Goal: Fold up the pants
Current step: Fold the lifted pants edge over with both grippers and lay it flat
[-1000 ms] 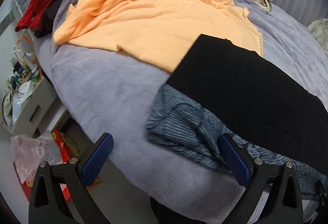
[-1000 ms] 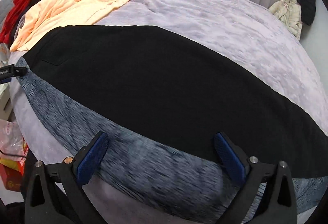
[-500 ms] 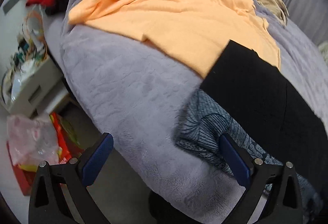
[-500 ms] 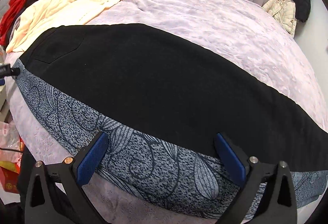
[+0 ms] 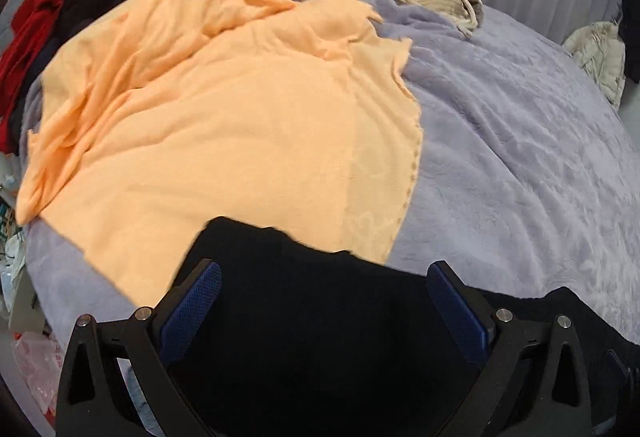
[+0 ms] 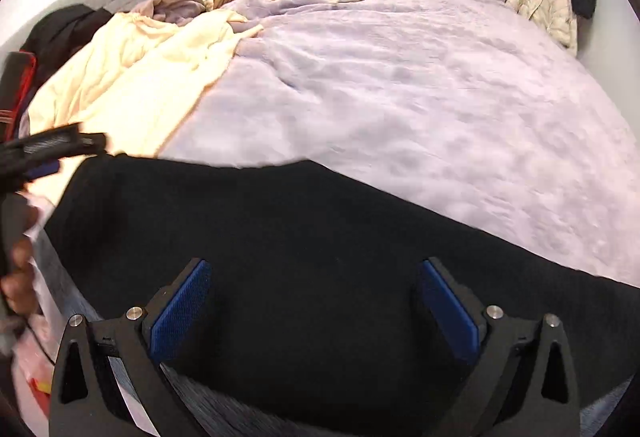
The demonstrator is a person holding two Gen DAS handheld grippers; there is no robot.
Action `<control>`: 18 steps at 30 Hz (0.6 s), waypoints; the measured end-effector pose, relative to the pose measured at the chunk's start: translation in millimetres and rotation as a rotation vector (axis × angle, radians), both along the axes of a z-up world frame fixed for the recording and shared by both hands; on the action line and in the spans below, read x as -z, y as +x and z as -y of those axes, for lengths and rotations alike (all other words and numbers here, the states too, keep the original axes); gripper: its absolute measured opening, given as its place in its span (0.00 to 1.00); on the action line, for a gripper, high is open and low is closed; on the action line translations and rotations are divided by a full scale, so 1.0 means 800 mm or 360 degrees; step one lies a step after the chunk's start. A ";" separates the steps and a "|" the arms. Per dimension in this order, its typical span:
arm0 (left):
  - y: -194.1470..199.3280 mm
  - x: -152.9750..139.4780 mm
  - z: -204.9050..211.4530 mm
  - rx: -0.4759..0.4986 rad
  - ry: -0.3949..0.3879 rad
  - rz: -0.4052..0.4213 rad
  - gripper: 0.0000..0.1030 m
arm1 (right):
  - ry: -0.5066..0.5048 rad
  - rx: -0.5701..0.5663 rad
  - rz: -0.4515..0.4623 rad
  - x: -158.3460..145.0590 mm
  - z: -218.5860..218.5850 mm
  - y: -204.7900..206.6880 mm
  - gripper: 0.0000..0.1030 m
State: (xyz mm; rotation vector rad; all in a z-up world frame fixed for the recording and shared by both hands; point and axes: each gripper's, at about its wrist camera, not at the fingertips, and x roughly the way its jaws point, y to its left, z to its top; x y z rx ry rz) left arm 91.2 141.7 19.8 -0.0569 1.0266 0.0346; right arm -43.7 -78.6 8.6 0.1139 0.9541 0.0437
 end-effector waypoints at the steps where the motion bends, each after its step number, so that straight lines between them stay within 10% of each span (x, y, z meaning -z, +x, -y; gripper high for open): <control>1: 0.008 0.011 0.009 0.0024 -0.0022 -0.0059 1.00 | 0.0031 -0.0019 -0.0028 0.005 -0.010 0.011 1.00; 7: -0.003 0.046 0.008 0.0126 0.0055 -0.0052 1.00 | -0.0094 -0.0216 -0.0098 0.037 -0.039 0.026 1.00; 18: -0.031 0.041 0.007 0.0214 0.0153 -0.0016 1.00 | -0.0171 0.0136 -0.0096 0.040 0.094 -0.045 1.00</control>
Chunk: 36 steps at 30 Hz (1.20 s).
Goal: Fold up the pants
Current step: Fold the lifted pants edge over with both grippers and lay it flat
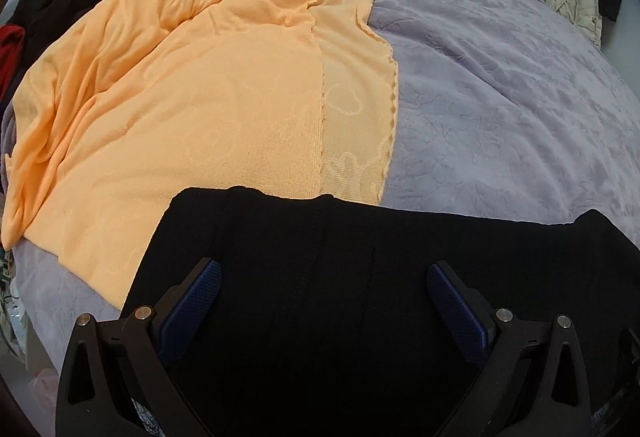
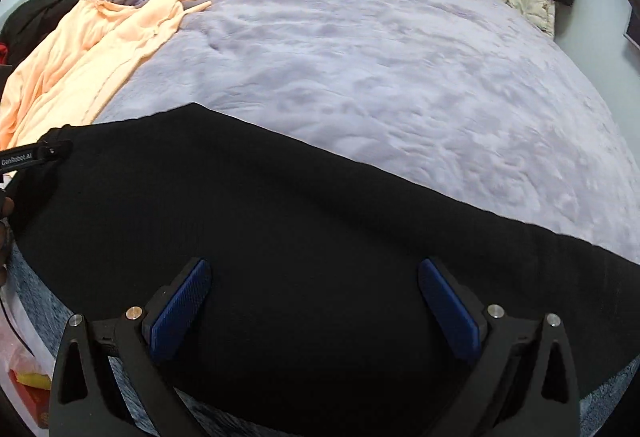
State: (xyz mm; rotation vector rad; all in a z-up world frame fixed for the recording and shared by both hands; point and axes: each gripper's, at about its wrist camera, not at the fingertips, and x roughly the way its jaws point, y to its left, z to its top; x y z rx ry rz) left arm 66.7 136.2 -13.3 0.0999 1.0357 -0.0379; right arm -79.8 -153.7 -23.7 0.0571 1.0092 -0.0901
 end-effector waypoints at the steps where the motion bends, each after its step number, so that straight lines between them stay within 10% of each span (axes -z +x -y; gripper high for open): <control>1: 0.001 0.001 0.001 -0.0007 0.0008 -0.0003 1.00 | -0.0011 0.0011 0.0000 -0.001 0.004 -0.005 1.00; 9: -0.049 -0.035 0.028 0.0035 -0.0197 0.0054 1.00 | -0.0032 -0.0225 0.0131 -0.041 -0.056 -0.021 1.00; 14: -0.092 -0.004 0.075 0.0137 0.0035 0.0015 1.00 | 0.0042 -0.0284 -0.0025 -0.004 -0.074 0.001 1.00; 26: -0.123 -0.009 0.044 0.0052 0.0060 -0.0035 1.00 | 0.0074 0.0318 -0.0004 -0.009 0.184 -0.129 1.00; 36: -0.190 -0.004 0.266 0.0584 0.0010 -0.0097 1.00 | -0.0110 0.0677 0.0033 -0.038 0.316 -0.243 1.00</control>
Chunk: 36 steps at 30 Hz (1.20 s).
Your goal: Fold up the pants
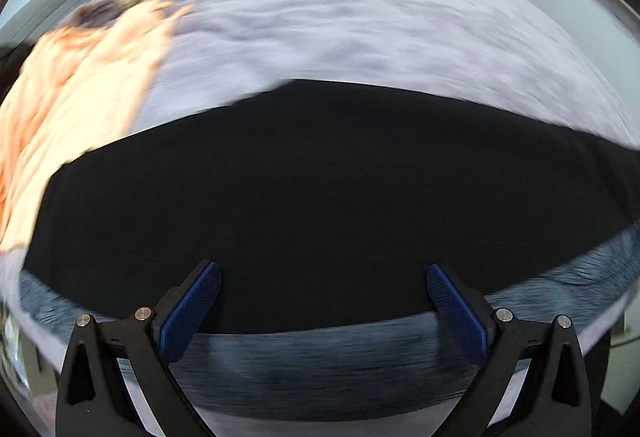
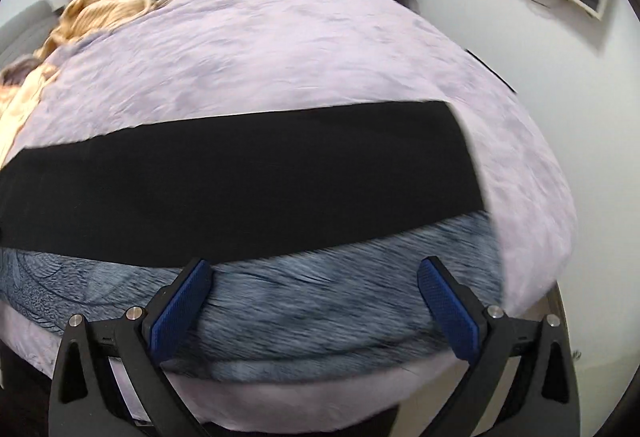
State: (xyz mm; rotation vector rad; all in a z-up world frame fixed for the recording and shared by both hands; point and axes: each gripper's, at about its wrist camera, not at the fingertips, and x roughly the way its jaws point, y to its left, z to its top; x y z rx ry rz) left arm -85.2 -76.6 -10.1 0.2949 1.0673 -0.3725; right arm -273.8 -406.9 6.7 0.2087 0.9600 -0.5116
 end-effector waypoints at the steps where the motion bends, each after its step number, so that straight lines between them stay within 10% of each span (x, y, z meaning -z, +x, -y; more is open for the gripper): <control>1: -0.010 0.002 0.025 0.0050 0.0013 0.0009 1.00 | 0.0027 0.0042 0.0016 -0.002 0.009 -0.011 1.00; 10: -0.075 0.004 0.199 0.0450 0.0010 0.0019 1.00 | 0.0399 -0.0116 0.0207 0.015 0.037 -0.099 1.00; 19: -0.030 0.006 0.267 0.0219 -0.0053 -0.0123 1.00 | 0.0692 -0.0167 0.0486 0.032 0.036 -0.098 1.00; 32: -0.091 0.018 0.234 0.0077 0.0002 -0.0094 1.00 | 0.0503 -0.0192 0.0620 0.027 0.040 -0.026 0.99; 35: -0.099 0.022 0.248 0.0098 0.0029 -0.0038 1.00 | 0.0491 -0.0214 0.0668 0.011 0.043 -0.025 0.69; 36: -0.104 0.025 0.251 0.0100 0.0024 -0.0034 1.00 | 0.0499 -0.0233 0.0654 0.010 0.044 -0.022 0.44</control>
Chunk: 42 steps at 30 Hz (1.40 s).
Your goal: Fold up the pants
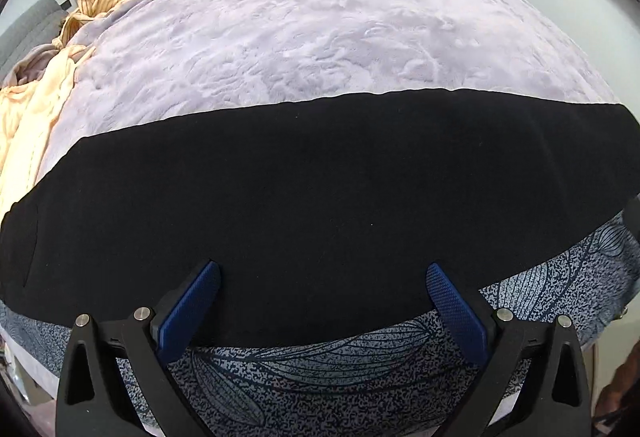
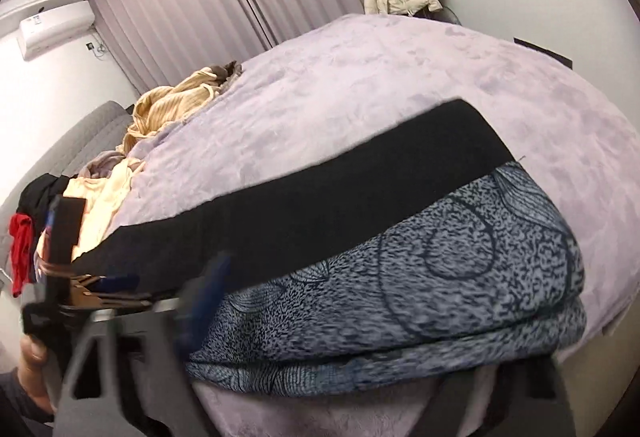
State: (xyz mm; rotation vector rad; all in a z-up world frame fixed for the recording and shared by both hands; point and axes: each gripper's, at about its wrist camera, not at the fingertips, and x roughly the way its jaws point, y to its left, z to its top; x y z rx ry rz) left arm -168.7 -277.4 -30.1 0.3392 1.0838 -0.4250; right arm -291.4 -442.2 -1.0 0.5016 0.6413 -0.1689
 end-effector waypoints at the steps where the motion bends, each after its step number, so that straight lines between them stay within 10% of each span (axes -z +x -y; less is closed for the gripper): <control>1: -0.004 0.002 0.006 0.0001 -0.0014 0.0001 1.00 | -0.0008 -0.0006 -0.0060 0.002 0.001 0.008 0.33; 6: -0.003 -0.005 -0.002 0.0008 -0.0053 -0.0094 1.00 | -0.0077 0.0007 -0.0116 -0.015 -0.010 0.022 0.26; 9: -0.004 -0.022 -0.006 -0.0028 -0.0277 -0.0211 1.00 | -0.0241 -0.0001 -0.0080 -0.038 -0.035 0.025 0.26; 19: -0.021 0.003 0.055 0.0023 0.0016 0.0015 1.00 | -0.0351 0.0023 -0.0250 -0.033 -0.063 0.037 0.24; 32: 0.058 -0.038 -0.190 -0.0531 -0.0356 -0.0092 1.00 | -0.1032 -0.0141 -0.0117 -0.111 -0.232 0.085 0.18; 42: 0.170 -0.020 -0.357 -0.0540 -0.0427 -0.0180 1.00 | -0.1620 -0.0642 -0.0238 -0.002 -0.424 0.164 0.16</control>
